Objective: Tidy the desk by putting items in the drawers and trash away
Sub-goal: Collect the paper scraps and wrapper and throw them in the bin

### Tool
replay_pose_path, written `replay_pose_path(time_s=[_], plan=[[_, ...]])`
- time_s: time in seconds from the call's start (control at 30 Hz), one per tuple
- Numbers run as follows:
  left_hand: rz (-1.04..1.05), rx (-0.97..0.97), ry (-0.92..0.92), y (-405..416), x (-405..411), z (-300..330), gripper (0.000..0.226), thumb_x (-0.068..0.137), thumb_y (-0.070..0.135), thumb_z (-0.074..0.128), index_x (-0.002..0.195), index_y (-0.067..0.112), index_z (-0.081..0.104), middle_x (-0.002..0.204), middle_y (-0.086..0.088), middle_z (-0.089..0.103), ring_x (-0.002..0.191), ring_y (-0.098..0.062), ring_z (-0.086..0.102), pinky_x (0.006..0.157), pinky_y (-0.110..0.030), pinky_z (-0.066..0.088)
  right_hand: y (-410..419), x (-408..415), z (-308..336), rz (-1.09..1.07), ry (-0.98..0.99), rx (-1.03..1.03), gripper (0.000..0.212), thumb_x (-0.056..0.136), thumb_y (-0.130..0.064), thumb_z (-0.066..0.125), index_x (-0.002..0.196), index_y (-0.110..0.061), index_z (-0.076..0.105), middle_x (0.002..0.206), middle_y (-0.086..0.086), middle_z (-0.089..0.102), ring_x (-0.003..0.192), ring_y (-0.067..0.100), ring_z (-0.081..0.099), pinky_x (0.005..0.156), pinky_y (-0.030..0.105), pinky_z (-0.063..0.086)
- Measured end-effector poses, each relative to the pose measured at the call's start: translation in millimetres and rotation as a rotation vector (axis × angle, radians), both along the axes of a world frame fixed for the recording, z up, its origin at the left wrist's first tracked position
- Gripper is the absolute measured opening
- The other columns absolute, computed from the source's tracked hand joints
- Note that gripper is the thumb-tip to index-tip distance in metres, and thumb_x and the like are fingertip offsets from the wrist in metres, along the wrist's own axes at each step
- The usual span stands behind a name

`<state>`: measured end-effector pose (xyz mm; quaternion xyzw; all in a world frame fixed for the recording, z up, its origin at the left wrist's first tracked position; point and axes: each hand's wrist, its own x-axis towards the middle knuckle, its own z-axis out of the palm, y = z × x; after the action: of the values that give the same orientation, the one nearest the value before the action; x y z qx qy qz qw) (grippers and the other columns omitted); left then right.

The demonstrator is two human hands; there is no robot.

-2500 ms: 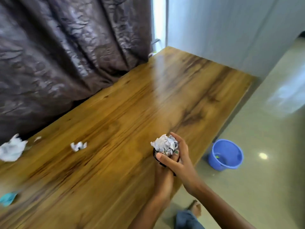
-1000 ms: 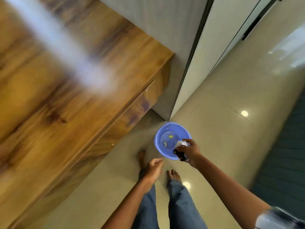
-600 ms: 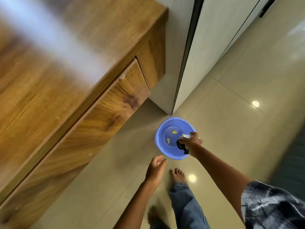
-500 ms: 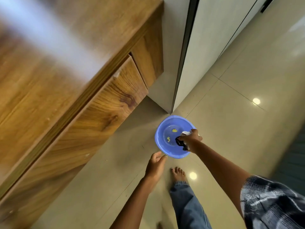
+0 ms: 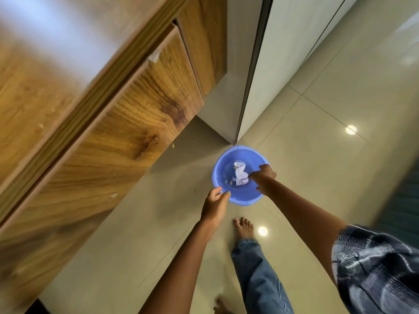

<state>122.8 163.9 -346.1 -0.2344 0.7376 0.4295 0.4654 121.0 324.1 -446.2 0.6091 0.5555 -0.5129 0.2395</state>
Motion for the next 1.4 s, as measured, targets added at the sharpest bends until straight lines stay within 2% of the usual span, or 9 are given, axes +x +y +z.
replay_pose_path(time_s=[0.23, 0.4, 0.53, 0.63, 0.73, 1.03, 1.13, 1.27, 1.4], plan=[[0.045, -0.036, 0.015, -27, 17, -5, 0.042, 0.095, 0.024, 0.05, 0.136, 0.017, 0.045, 0.133, -0.001, 0.055, 0.116, -0.019, 0.054, 0.093, -0.03, 0.04, -16, 24, -11, 0.15, 0.079, 0.189, 0.033, 0.083, -0.01, 0.057, 0.116, -0.013, 0.058, 0.129, 0.014, 0.045, 0.11, 0.036, 0.054, 0.093, 0.041, 0.047], [0.054, -0.054, 0.014, -48, 37, -29, 0.038, 0.094, 0.023, 0.051, 0.131, 0.017, 0.049, 0.131, -0.002, 0.057, 0.116, -0.02, 0.056, 0.099, -0.034, 0.041, -54, 56, 0, 0.575, 0.34, 0.52, 0.025, 0.079, 0.001, 0.046, 0.087, -0.012, 0.066, 0.101, 0.007, 0.062, 0.09, 0.029, 0.058, 0.064, 0.031, 0.041], [0.017, -0.061, 0.022, -69, 58, -75, 0.031, 0.094, 0.02, 0.05, 0.125, 0.018, 0.053, 0.127, -0.003, 0.06, 0.112, -0.02, 0.058, 0.096, -0.035, 0.044, -105, 86, -31, 0.909, 0.511, 0.431, 0.016, 0.08, -0.002, 0.049, 0.081, -0.01, 0.063, 0.089, 0.009, 0.063, 0.079, 0.033, 0.06, 0.057, 0.033, 0.039], [-0.026, -0.087, 0.02, -90, 79, -126, 0.029, 0.095, 0.018, 0.049, 0.124, 0.017, 0.054, 0.127, -0.005, 0.06, 0.112, -0.021, 0.058, 0.097, -0.033, 0.044, -139, 109, -86, 1.124, 0.34, 0.211, 0.021, 0.081, -0.013, 0.046, 0.095, -0.018, 0.061, 0.106, 0.007, 0.059, 0.095, 0.035, 0.059, 0.067, 0.031, 0.039], [-0.102, -0.097, -0.034, -118, 109, -180, 0.032, 0.097, 0.019, 0.047, 0.129, 0.017, 0.051, 0.131, -0.001, 0.056, 0.117, -0.018, 0.054, 0.097, -0.027, 0.042, -156, 123, -148, 1.092, -0.032, 0.101, 0.038, 0.078, -0.027, 0.045, 0.114, -0.038, 0.048, 0.125, 0.007, 0.051, 0.112, 0.039, 0.05, 0.092, 0.043, 0.04], [-0.206, -0.252, -0.13, -209, 174, -304, 0.033, 0.097, 0.022, 0.048, 0.13, 0.016, 0.049, 0.134, -0.002, 0.053, 0.116, -0.014, 0.051, 0.088, -0.02, 0.038, -170, 80, -336, 0.242, 0.006, 0.091, 0.074, 0.082, -0.021, 0.064, 0.142, -0.015, 0.02, 0.131, 0.025, 0.038, 0.113, 0.044, 0.049, 0.091, 0.04, 0.043], [-0.225, -0.265, -0.095, -218, 169, -316, 0.03, 0.096, 0.02, 0.048, 0.126, 0.016, 0.052, 0.13, -0.001, 0.056, 0.107, -0.009, 0.05, 0.087, -0.02, 0.036, -170, 71, -356, 0.274, -0.092, 0.178, 0.058, 0.09, -0.018, 0.056, 0.14, -0.006, 0.029, 0.142, 0.021, 0.037, 0.123, 0.037, 0.047, 0.1, 0.038, 0.04], [-0.24, -0.222, -0.045, -211, 154, -302, 0.029, 0.097, 0.021, 0.047, 0.125, 0.019, 0.053, 0.12, 0.007, 0.055, 0.104, -0.005, 0.047, 0.085, -0.019, 0.034, -177, 83, -335, 0.348, -0.042, 0.239, 0.024, 0.093, -0.02, 0.049, 0.112, -0.007, 0.056, 0.113, 0.018, 0.063, 0.108, 0.036, 0.058, 0.086, 0.037, 0.046], [-0.242, -0.22, -0.041, -191, 141, -257, 0.028, 0.097, 0.023, 0.047, 0.125, 0.024, 0.053, 0.119, 0.008, 0.055, 0.104, -0.007, 0.048, 0.082, -0.019, 0.033, -189, 114, -265, 0.652, 0.179, 0.198, 0.028, 0.092, -0.038, 0.048, 0.087, -0.012, 0.056, 0.09, 0.014, 0.066, 0.087, 0.034, 0.063, 0.069, 0.034, 0.043]])
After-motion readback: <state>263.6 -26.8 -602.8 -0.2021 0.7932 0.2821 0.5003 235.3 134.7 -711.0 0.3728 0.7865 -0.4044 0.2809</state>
